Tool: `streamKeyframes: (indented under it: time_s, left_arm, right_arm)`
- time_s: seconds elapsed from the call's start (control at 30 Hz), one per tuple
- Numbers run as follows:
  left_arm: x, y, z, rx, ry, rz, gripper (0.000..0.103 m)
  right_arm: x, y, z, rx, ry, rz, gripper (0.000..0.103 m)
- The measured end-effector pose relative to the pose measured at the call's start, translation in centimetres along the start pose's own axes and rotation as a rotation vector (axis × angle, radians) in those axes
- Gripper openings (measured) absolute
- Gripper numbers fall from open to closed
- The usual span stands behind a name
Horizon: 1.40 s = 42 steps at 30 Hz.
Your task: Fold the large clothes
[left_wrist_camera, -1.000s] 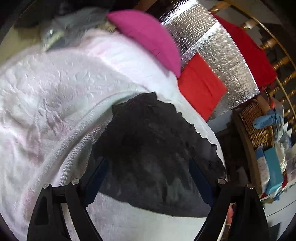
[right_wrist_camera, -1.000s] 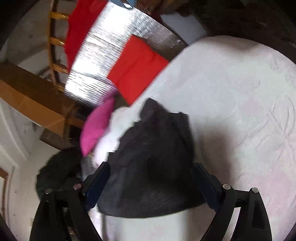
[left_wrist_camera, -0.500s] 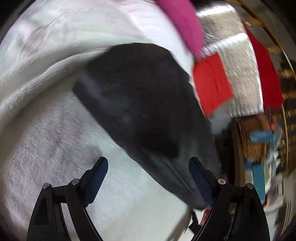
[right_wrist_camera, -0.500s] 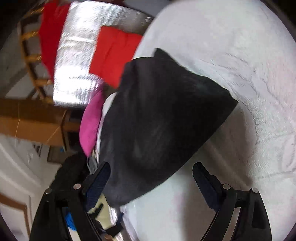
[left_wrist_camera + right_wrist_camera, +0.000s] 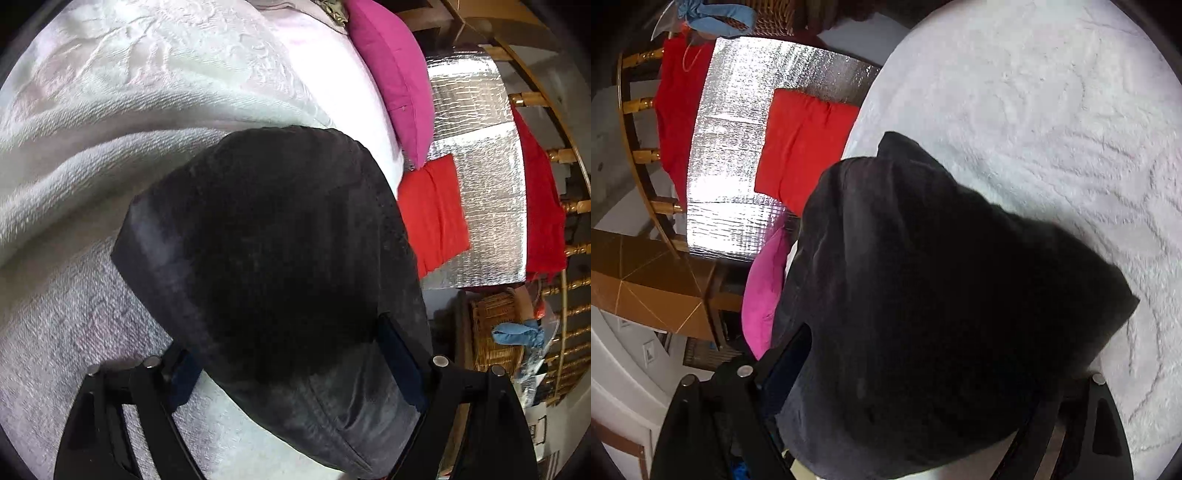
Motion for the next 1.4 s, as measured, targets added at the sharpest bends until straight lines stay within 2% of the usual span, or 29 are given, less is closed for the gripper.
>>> streamKeyframes:
  time_s: [0.03,0.07,0.1,0.13,0.2,0.27,0.37,0.57,0.73,0.83,0.87,0.9,0.97,1.0,1.03,1.13,1.23,1.33,1.4]
  left_arm:
    - [-0.1,-0.1,0.0,0.007,-0.001,-0.018,0.073]
    - [-0.3,-0.2,0.0,0.013,0.001,-0.024,0.067]
    - [-0.4,-0.2,-0.1,0.016,0.006,-0.024,0.062]
    - [-0.3,-0.1,0.0,0.024,0.010,-0.028,0.060]
    - [-0.6,0.3,0.0,0.058,0.018,-0.044,0.048]
    - [-0.8,1.0,-0.1,0.075,0.029,-0.038,0.038]
    - [-1.8,1.9,-0.3,0.101,0.047,-0.031,0.033]
    - [-4.8,2.0,0.7,0.139,0.032,-0.038,0.031]
    - [-7.3,0.2,3.3,0.174,-0.024,-0.072,0.031]
    - [-7.9,-1.6,4.5,0.161,-0.064,-0.103,0.036]
    - [-7.6,-2.0,4.6,0.172,-0.085,-0.128,0.045]
    - [-7.3,-2.6,4.7,0.173,-0.117,-0.168,0.055]
    - [-7.5,-3.3,4.7,0.142,-0.172,-0.201,0.062]
    - [-8.2,-3.4,4.6,0.131,-0.190,-0.197,0.062]
    - [-8.9,-3.4,4.6,0.134,-0.194,-0.194,0.062]
    - [-12.4,-2.9,5.1,0.213,-0.189,-0.221,0.066]
    - [-15.5,-2.0,5.5,0.286,-0.160,-0.250,0.067]
    - [-18.0,0.3,5.6,0.361,-0.117,-0.225,0.069]
    - [-18.9,3.2,4.9,0.428,-0.052,-0.208,0.080]
  right_arm:
    - [-0.1,0.0,0.0,-0.009,0.007,0.009,0.076]
    - [-0.1,0.1,-0.1,-0.029,0.015,0.025,0.061]
    - [-0.2,0.3,-0.3,-0.035,0.014,0.030,0.052]
    - [-0.3,0.3,-0.3,-0.047,0.012,0.037,0.050]
    - [-0.7,-0.3,-0.2,-0.084,0.021,0.035,0.042]
    - [-1.2,-1.3,0.0,-0.133,0.037,0.039,0.040]
    - [-2.0,-2.3,0.4,-0.171,0.047,0.029,0.038]
    - [-5.0,-1.9,1.6,-0.199,0.020,0.027,0.038]
    - [-7.7,-0.9,2.9,-0.230,0.002,0.030,0.038]
    - [-8.7,0.7,4.0,-0.248,-0.030,0.057,0.038]
    - [-8.6,1.2,4.2,-0.254,-0.047,0.073,0.038]
    - [-8.4,1.4,4.2,-0.252,-0.062,0.085,0.043]
    - [-8.6,2.0,4.4,-0.233,-0.099,0.102,0.050]
    - [-8.6,2.1,4.4,-0.219,-0.124,0.112,0.062]
    - [-9.1,2.2,4.7,-0.205,-0.152,0.122,0.066]
    - [-11.7,2.0,5.7,-0.218,-0.203,0.112,0.068]
    - [-14.6,0.8,6.5,-0.315,-0.256,0.131,0.068]
    - [-17.2,-1.7,6.5,-0.430,-0.261,0.115,0.068]
    - [-18.2,-3.7,6.0,-0.484,-0.238,0.097,0.069]
Point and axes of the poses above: each gripper's, at about its wrist camera, not at the fingertips, and x roughly the way its jaws point, y to its right, z to its underside, the point moved 6 cm from there along x, roughly the way its jaws point, and after that the axes turned 3 degrees about y, right-handed, at the moved point
